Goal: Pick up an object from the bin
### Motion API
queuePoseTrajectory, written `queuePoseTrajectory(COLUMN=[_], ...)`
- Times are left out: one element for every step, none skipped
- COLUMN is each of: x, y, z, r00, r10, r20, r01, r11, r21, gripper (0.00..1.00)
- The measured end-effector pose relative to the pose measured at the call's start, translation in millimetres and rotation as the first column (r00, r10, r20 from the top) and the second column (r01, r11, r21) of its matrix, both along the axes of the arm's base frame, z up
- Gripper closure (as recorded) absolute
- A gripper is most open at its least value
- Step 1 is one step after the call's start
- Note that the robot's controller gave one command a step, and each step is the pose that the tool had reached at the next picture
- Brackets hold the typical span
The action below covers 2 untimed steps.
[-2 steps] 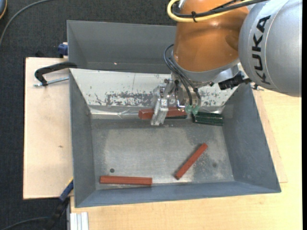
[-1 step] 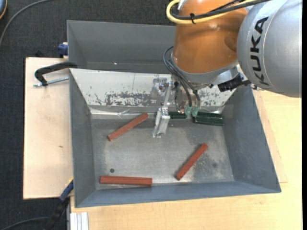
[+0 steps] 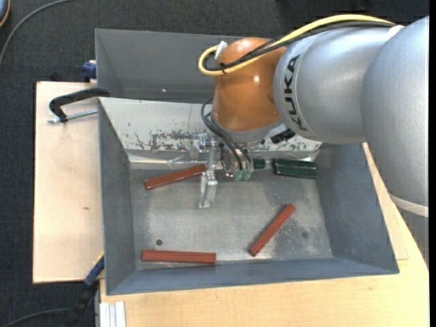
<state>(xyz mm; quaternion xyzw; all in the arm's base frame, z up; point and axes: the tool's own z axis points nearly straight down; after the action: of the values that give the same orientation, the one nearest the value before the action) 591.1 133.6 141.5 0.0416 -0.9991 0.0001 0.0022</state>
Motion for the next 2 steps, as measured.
queuePoseTrajectory(x=[4.2,6.2], y=[19.9,19.4], z=[-74.2,-69.3], r00=[0.998,0.998], r10=[0.070,0.068], r20=[0.004,0.010], r01=[-0.070,-0.068], r11=[0.998,0.998], r21=[0.002,0.003], gripper=[0.00,1.00])
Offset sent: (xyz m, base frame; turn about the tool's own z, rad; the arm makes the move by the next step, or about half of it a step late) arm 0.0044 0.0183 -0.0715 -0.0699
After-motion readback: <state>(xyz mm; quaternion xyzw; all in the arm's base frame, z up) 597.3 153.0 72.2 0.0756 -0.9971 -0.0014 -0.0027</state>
